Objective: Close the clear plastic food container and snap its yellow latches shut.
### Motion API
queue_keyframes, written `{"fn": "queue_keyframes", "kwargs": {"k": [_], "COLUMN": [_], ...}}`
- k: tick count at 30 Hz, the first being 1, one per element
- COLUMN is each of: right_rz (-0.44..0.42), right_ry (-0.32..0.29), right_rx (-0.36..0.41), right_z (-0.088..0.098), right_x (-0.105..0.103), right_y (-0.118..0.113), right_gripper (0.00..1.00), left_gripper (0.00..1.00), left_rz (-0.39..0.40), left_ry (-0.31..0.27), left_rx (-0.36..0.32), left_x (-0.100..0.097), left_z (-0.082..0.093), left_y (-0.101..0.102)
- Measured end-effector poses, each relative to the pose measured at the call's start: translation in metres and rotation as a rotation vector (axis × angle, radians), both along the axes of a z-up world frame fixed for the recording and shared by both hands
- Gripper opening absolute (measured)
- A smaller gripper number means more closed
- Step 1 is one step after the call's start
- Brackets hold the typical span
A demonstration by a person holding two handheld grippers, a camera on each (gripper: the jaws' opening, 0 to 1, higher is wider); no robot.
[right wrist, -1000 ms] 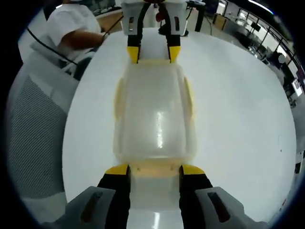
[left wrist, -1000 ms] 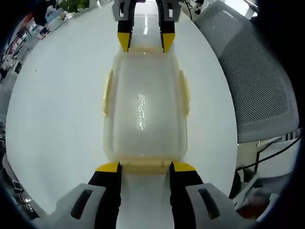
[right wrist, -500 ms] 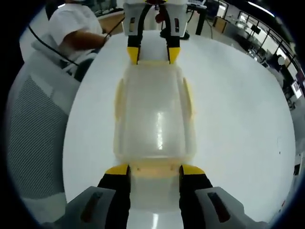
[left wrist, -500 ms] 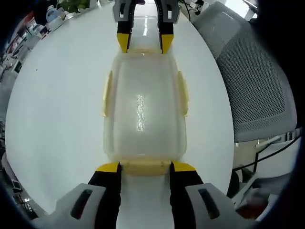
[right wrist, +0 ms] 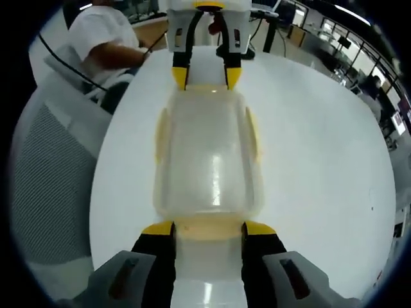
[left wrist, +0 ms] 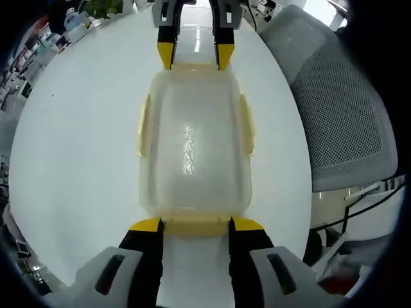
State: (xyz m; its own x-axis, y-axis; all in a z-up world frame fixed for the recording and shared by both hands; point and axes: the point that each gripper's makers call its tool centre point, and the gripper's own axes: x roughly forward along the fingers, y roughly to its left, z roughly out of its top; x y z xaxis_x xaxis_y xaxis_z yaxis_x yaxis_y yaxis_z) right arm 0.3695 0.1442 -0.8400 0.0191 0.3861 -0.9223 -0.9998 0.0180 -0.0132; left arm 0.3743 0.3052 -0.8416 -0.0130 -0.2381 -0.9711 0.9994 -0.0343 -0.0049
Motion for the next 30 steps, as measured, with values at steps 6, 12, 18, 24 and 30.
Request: {"fn": "queue_keyframes", "kwargs": {"k": [6,12,18,24,30], "right_rz": [-0.004,-0.014,-0.022,-0.028,-0.045], "right_ry": [0.000,-0.003,-0.008,-0.012,-0.013], "right_rx": [-0.004,-0.005,-0.004,-0.003,-0.004], "right_z": [0.007,0.015,0.022,0.036,0.049], "right_x": [-0.002,-0.002,-0.005,-0.004,-0.004], "right_y": [-0.004,-0.007,-0.010,-0.012,-0.016], "right_gripper": [0.38,0.38,0.38,0.38,0.38], "left_gripper": [0.39,0.39,0.39,0.39,0.39], "left_rz": [-0.007,-0.018,-0.025,-0.035,-0.043], "left_ry": [-0.007,-0.015,-0.018,-0.032,-0.035], "left_rx": [-0.013,-0.017,-0.026,-0.033,-0.039], "left_x": [-0.001,0.001,0.001,0.002,0.004], "left_z": [0.008,0.016,0.024,0.035,0.048], "left_y": [-0.005,-0.008,-0.010,-0.013,-0.017]}}
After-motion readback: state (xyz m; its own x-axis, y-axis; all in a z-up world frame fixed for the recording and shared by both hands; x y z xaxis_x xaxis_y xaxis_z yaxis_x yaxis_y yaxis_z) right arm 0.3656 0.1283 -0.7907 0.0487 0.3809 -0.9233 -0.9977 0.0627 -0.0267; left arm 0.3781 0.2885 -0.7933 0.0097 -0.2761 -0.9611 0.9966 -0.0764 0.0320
